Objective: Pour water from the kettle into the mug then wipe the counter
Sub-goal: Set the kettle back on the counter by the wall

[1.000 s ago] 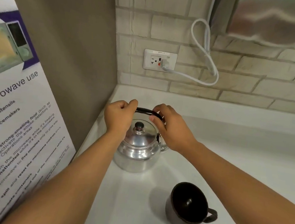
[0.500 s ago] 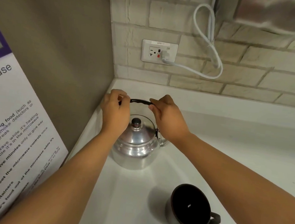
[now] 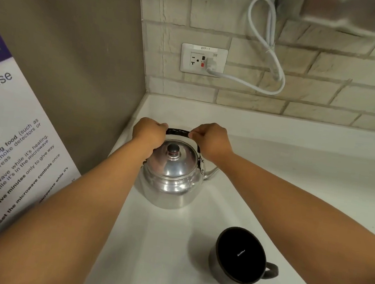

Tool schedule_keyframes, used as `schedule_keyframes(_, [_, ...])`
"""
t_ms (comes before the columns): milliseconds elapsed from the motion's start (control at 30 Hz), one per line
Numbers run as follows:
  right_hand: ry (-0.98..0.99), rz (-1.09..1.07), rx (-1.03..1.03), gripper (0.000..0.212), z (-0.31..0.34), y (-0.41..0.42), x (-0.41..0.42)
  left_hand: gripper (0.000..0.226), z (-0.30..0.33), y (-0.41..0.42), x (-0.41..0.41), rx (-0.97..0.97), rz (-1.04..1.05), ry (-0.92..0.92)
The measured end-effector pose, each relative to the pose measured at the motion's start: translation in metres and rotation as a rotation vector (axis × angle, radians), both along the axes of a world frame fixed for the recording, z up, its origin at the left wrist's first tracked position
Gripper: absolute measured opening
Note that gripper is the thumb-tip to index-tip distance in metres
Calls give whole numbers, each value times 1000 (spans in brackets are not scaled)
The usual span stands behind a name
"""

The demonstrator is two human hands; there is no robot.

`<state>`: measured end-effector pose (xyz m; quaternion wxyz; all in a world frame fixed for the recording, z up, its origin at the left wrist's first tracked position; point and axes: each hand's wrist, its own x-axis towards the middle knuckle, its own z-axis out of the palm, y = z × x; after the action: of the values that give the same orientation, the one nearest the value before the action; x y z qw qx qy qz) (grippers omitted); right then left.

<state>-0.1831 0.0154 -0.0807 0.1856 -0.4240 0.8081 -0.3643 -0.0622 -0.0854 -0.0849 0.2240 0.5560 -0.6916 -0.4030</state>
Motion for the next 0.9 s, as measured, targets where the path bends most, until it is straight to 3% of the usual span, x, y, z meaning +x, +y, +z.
schedule_keyframes(167, [43,56,154,31,8,5,4,39,12,12,2,20,-14,-140])
schedule_keyframes(233, [98,125,225,32,16,16,7,50,20,17,6,-26,-50,-191])
schedule_keyframes(300, [132,136,195,47,29,37,8,57,28,24,13,-140,-69,-187])
schedule_keyframes(467, [147,2,-89,35,58,132,14,37,33,84,51,-514,-88,150])
schedule_keyframes(600, [150,-135,-228,23,37,247,34,27,-6,157,93,-709,-232,238])
schedule_keyframes(733, [202,-268,-88,23,-30,344,73,35,-62,211,129,-569,-374,19])
schedule_keyframes(900, [365,54,403,58,-96,397,110,68,-108,235,160,-491,-580,-401])
